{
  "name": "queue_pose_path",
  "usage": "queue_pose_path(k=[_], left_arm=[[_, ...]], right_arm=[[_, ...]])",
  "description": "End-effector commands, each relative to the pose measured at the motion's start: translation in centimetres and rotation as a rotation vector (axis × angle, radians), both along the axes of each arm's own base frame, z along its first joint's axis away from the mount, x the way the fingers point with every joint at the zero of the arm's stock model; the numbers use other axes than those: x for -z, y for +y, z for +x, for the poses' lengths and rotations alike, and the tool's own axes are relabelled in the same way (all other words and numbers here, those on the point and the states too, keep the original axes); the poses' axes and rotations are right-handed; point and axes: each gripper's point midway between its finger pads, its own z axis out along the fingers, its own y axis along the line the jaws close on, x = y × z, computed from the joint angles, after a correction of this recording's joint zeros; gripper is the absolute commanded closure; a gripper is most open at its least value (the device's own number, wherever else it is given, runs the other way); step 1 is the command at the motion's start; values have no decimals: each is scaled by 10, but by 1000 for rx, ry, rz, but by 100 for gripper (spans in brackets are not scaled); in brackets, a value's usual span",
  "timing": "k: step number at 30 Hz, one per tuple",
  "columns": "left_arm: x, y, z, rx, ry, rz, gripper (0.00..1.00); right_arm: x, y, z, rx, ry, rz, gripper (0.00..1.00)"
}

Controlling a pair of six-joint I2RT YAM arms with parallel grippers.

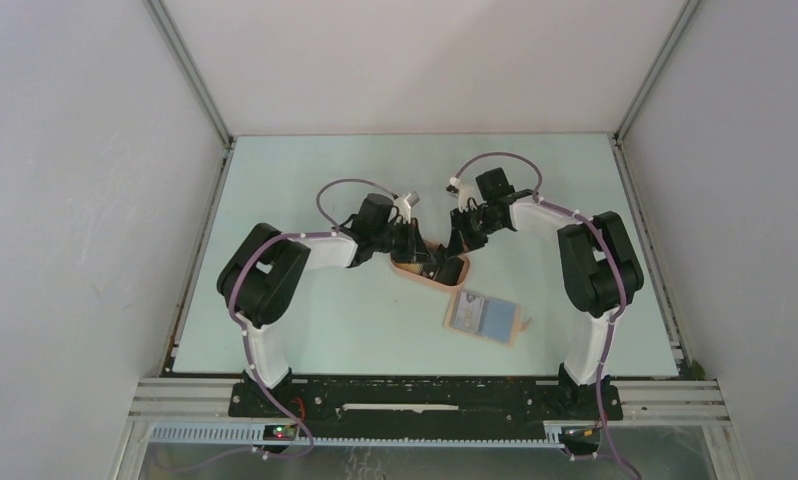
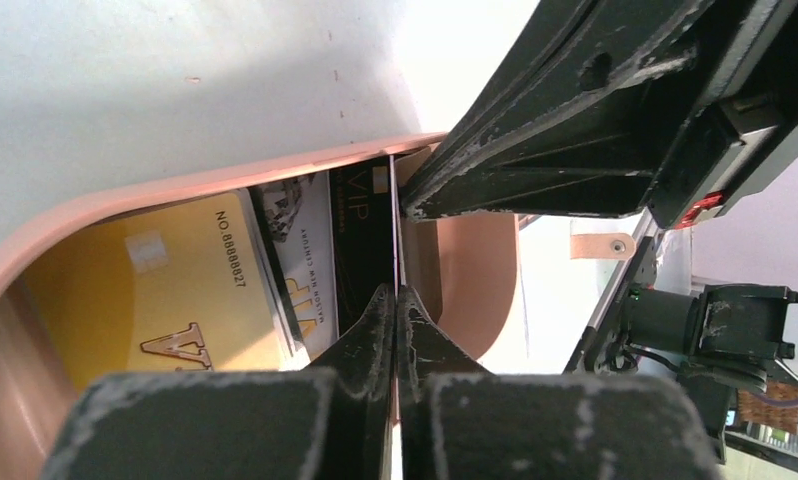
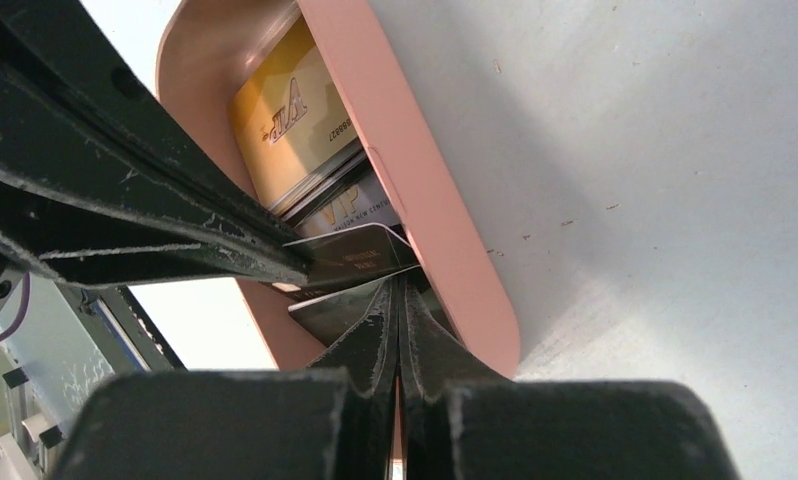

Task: Put the credit cards into the card holder
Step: Pick up the credit card from the storage box.

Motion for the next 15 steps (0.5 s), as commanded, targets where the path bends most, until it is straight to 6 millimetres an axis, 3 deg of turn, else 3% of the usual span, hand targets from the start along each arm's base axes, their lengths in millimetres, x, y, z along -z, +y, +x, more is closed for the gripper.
queue_pose_path(k=[1,5,8,15], left_arm=[[-3,7,3,-21,-30,-10,100],[-20,19,8,-75,-124,22,100],[-41,25,9,-103,-198,5,100],[-84,33,-2,-127,-319,-94,100]], right_arm=[[-21,8,7,-51,-68,32,97],[-49,9,0,-114,-120,90,91],[-72,7,-7,-163,-170,129,80],[-123,-4,-37,-300,-301,199,68]])
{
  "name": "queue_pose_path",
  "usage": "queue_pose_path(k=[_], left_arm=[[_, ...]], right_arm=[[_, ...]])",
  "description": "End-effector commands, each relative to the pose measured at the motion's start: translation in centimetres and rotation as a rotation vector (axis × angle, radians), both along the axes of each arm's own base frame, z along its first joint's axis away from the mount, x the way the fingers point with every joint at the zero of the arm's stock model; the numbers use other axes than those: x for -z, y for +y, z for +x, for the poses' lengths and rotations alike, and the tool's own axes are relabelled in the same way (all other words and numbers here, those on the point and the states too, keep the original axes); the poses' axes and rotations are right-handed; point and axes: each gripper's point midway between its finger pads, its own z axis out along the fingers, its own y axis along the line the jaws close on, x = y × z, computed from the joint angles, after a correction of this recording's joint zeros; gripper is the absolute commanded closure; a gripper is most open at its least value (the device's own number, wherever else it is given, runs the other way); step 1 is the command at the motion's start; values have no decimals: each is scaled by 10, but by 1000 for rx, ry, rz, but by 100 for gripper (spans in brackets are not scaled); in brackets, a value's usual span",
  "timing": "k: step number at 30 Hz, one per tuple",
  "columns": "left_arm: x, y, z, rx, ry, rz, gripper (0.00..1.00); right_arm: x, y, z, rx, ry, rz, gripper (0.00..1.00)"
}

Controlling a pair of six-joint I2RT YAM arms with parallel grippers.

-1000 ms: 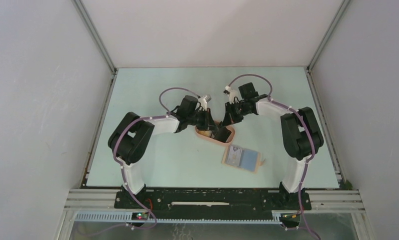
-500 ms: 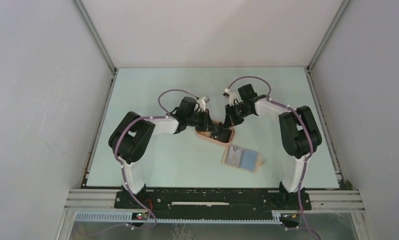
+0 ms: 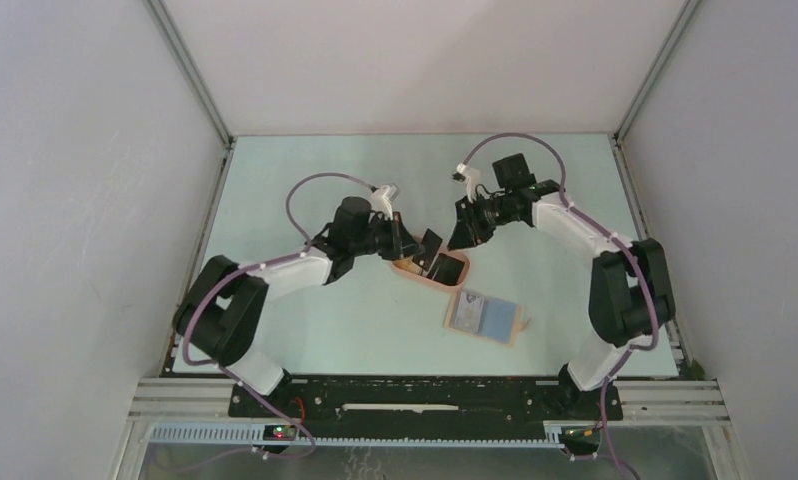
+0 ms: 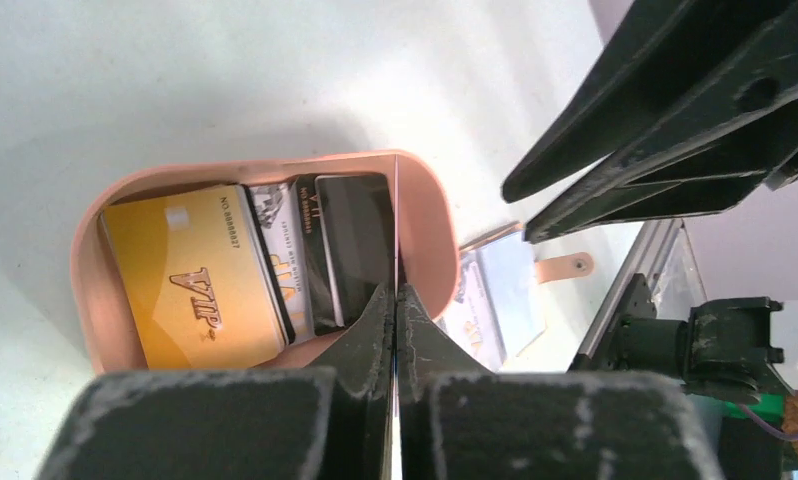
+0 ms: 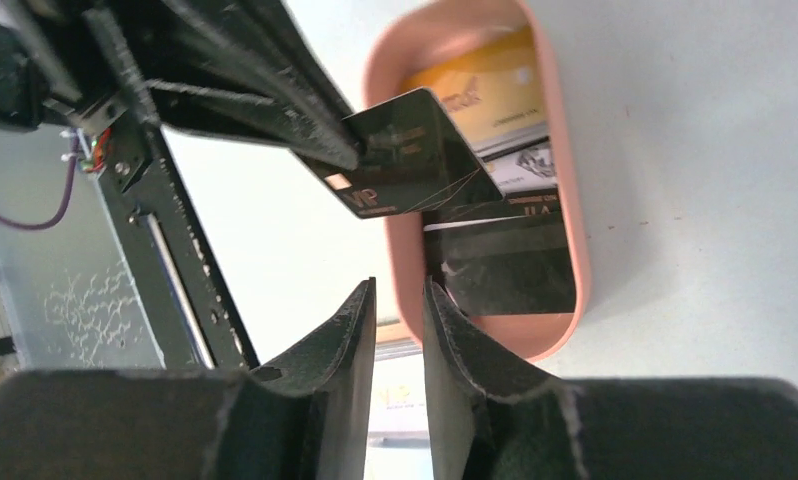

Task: Put the credit cards into the card holder
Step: Pick up the credit card from the storage box, then insert the credit card into the card holder.

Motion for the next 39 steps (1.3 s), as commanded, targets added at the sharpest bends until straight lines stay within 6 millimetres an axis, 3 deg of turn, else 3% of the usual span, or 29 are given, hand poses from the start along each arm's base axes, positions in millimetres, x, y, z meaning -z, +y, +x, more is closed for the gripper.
queue_pose_path(k=[1,6,10,13,15,20,23,26,31,39], left_arm=[[-36,4,-2,-7,-135,-79,100],[-49,-5,-26,57,-133,-198,100],[-56,-13,-58,101,-138,-297,100],[-66,-22,-81,107,-164,-390,100],[-69,-30,-98,116,-165,-452,100],[-55,-54,-127,130,-63,-584,100],[-25,-71,-129,137,36,-567,100],[-18,-78,-125,118,35,-564,100],[2,-79,-118,72,50,-500,100],[38,-92,-116,52,94,-279,100]], right_arm=[[-52,-5,-21,-134,-154,85,67],[-71,-19,-47,-192,-236,96,67],[-86,-36,-79,-245,-387,74,66],[-78,-53,-94,-246,-510,21,65],[-62,-65,-102,-292,-594,-16,65],[15,-92,-145,-581,-640,-130,64],[27,-98,-140,-577,-657,-164,60],[29,-99,-128,-534,-660,-194,56],[44,-105,-125,-523,-594,-235,54],[53,-111,-122,-517,-559,-277,54]])
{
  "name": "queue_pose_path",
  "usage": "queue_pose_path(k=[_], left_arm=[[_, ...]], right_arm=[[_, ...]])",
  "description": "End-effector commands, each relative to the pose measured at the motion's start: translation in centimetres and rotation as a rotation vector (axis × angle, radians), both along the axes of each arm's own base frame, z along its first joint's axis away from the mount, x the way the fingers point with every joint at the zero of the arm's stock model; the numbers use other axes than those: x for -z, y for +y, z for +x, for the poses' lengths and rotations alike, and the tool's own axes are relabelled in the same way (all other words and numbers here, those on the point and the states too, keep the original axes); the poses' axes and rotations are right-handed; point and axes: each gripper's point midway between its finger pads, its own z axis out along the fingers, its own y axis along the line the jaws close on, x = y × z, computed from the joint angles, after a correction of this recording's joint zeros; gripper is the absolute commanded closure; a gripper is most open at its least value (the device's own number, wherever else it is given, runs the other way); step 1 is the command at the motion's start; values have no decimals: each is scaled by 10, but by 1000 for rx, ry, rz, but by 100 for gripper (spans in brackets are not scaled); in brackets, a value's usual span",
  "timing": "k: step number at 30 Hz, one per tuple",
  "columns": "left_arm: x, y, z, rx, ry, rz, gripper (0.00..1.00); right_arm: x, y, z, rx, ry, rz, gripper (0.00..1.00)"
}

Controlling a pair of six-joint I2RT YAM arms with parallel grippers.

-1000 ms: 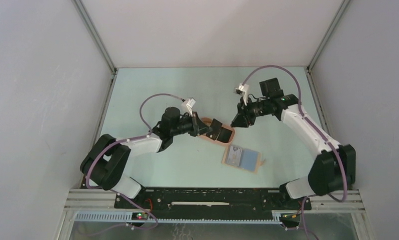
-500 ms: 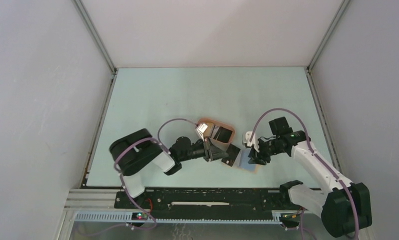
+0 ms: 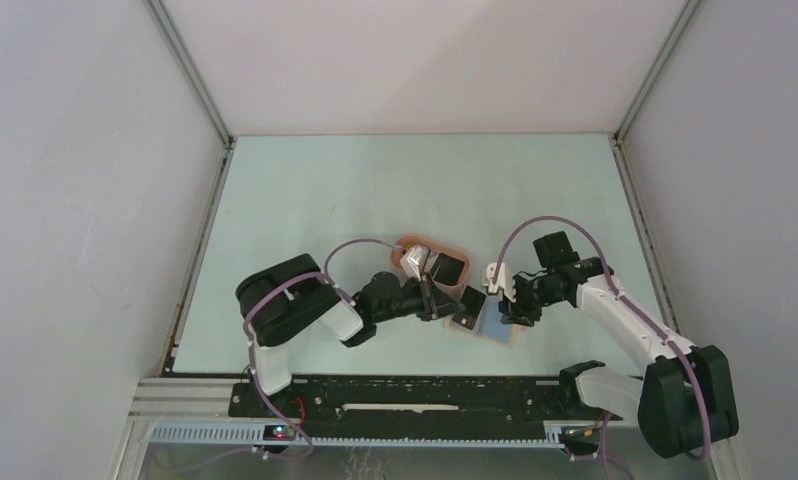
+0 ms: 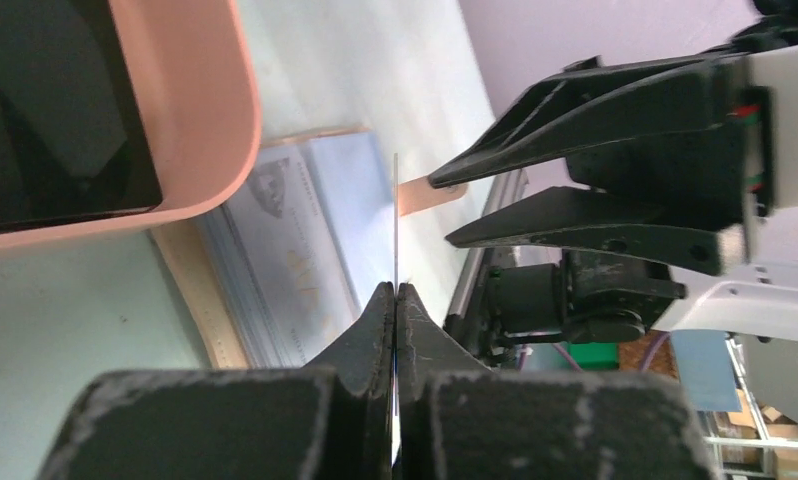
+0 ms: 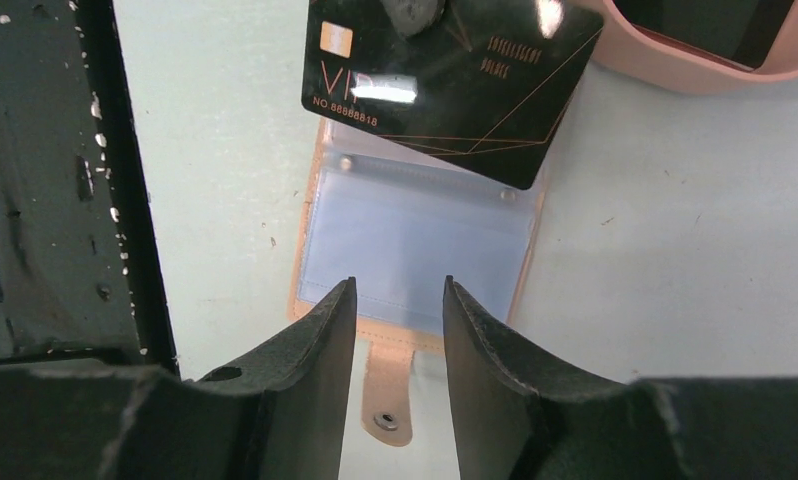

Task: Put the credit cards into the card holder
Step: Insert the credit card into the card holder.

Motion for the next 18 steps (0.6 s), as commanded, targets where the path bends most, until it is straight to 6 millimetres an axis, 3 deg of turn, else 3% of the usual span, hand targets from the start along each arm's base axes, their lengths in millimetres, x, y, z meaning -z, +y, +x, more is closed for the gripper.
queue_pose_path(k=[1,5,18], left_arm=[[10,-7,7,-17,-29,144,100],[15,-10,6,2,-36,233,100],[22,-24,6,59,-12,280,100]], right_arm=[[-4,-2,14,4,-47,-21,55],[-1,-3,15,1,-41,-30,55],[9,-6,13,-4,-13,-66,56]])
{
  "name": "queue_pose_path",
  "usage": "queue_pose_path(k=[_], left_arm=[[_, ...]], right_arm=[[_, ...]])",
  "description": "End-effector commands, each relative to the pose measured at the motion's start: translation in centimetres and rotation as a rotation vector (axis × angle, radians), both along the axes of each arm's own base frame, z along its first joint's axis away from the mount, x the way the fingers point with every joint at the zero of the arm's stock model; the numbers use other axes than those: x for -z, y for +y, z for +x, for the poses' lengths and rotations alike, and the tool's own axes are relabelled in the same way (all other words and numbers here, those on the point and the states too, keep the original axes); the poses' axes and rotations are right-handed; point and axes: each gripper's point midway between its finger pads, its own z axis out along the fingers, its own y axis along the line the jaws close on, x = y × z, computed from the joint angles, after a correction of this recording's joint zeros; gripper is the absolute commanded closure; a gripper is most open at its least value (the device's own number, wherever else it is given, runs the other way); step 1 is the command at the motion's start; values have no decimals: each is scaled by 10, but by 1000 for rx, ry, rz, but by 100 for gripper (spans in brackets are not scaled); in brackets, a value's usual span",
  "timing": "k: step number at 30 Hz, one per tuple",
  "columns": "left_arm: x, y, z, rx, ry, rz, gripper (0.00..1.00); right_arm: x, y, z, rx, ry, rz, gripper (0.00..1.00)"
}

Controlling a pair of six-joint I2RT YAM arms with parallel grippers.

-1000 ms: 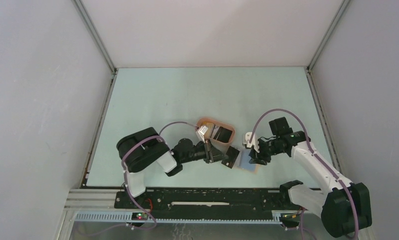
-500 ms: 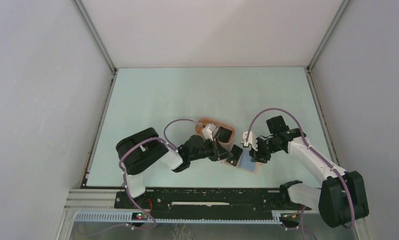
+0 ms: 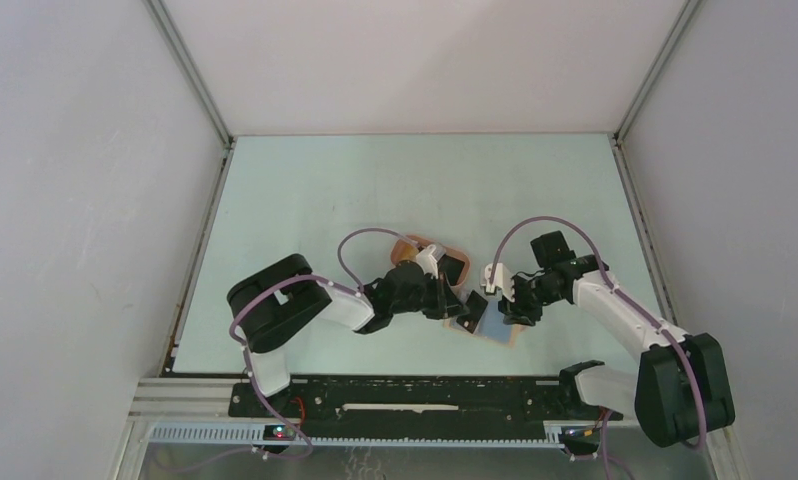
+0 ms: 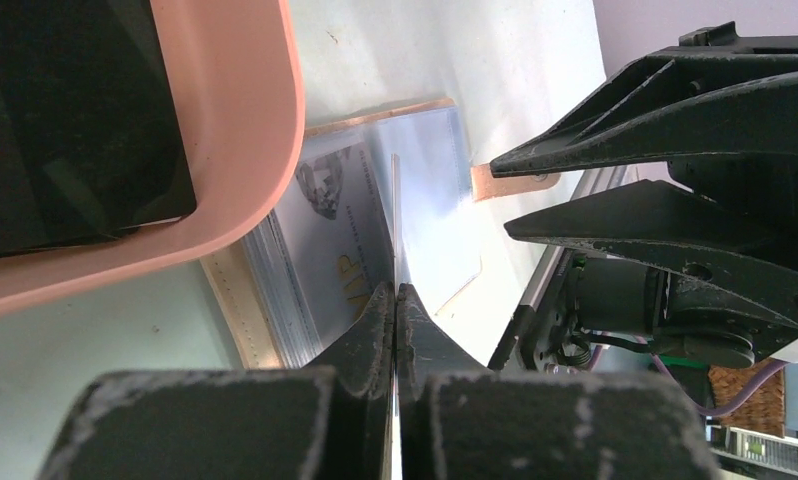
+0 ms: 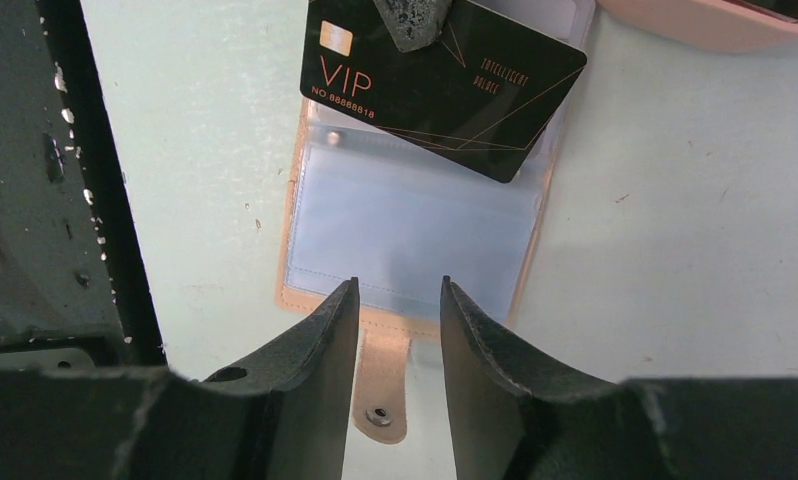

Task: Put the credit cards into the card holder
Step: Insert the credit card into the card holder.

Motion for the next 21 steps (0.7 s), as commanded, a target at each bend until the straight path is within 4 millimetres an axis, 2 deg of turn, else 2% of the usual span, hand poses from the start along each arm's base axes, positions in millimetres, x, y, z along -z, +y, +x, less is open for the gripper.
queue_pose_path(k=[1,11,21], left_arm=[[-6,-9,3,25,-25,9,100],[2,-16,-1,64,18,26,100],[10,-12,-4,61,54,71,100]], right_arm=[[-2,2,8,-24,-24,-8,56],[14,0,5,-50,6,-91,57],[18,-1,4,-50,18,-108,57]])
